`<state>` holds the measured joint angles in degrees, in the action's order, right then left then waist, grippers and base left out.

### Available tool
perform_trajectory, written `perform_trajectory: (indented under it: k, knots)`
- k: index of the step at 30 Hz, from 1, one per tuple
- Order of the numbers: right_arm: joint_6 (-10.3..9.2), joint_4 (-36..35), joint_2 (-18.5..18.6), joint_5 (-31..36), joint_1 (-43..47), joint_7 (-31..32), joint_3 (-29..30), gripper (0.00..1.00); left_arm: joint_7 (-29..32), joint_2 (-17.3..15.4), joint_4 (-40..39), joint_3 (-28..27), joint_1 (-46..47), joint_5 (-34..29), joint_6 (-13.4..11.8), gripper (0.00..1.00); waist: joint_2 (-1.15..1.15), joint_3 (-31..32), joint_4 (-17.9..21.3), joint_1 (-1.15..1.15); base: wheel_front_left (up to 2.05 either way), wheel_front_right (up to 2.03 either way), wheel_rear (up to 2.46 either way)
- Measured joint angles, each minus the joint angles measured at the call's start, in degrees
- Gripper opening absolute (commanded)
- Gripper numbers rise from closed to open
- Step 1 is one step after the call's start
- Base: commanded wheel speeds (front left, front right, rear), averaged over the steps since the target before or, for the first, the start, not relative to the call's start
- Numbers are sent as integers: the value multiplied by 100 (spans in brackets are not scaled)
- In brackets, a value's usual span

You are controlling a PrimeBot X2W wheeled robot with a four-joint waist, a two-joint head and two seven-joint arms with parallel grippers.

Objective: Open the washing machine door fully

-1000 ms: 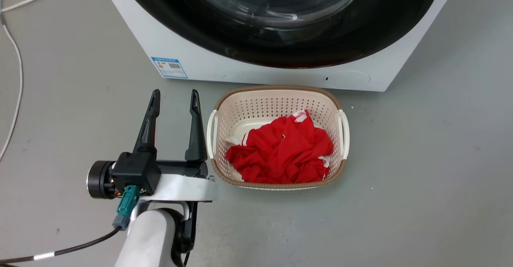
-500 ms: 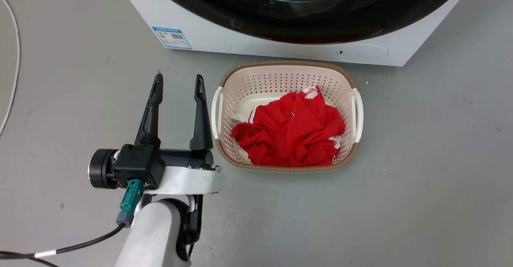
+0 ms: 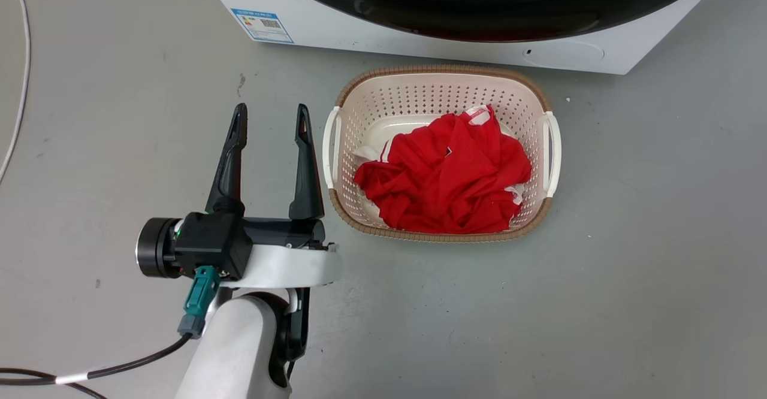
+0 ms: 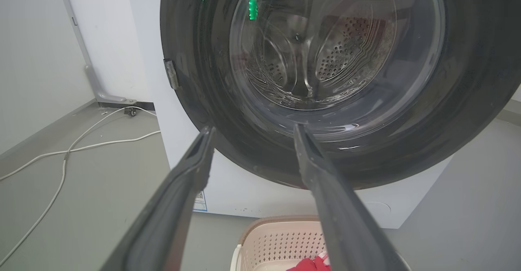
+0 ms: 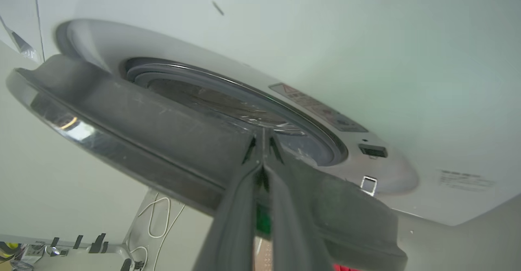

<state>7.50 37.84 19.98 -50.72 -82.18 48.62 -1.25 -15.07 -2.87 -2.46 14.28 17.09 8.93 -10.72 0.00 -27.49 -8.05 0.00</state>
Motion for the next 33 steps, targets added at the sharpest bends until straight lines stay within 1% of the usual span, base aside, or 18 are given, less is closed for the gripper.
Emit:
perform_trajectory:
  k: [6, 17, 25, 33]
  knots:
    - [-1, -225, -62, 96, 66, 481, 114, 0, 0, 0, -4, 24, 79, 40, -49, 100, 0, -89, 18, 0, 0, 0, 0]
    - [-1, -576, -299, -163, 530, 1515, 572, 0, 0, 0, 83, 35, 112, 92, -80, 100, 0, 79, 59, 0, 0, 0, 0]
    - [-1, -890, -701, -503, 1094, 2263, 981, 0, 0, 1, 192, -15, 72, 127, -19, 100, 0, 411, 103, 0, 0, 0, 0]
    - [-1, -1285, -1205, -630, 1831, 2648, 1285, 0, 0, 1, 332, -142, -91, 125, 113, 100, 0, 847, 154, 0, 0, 0, 0]
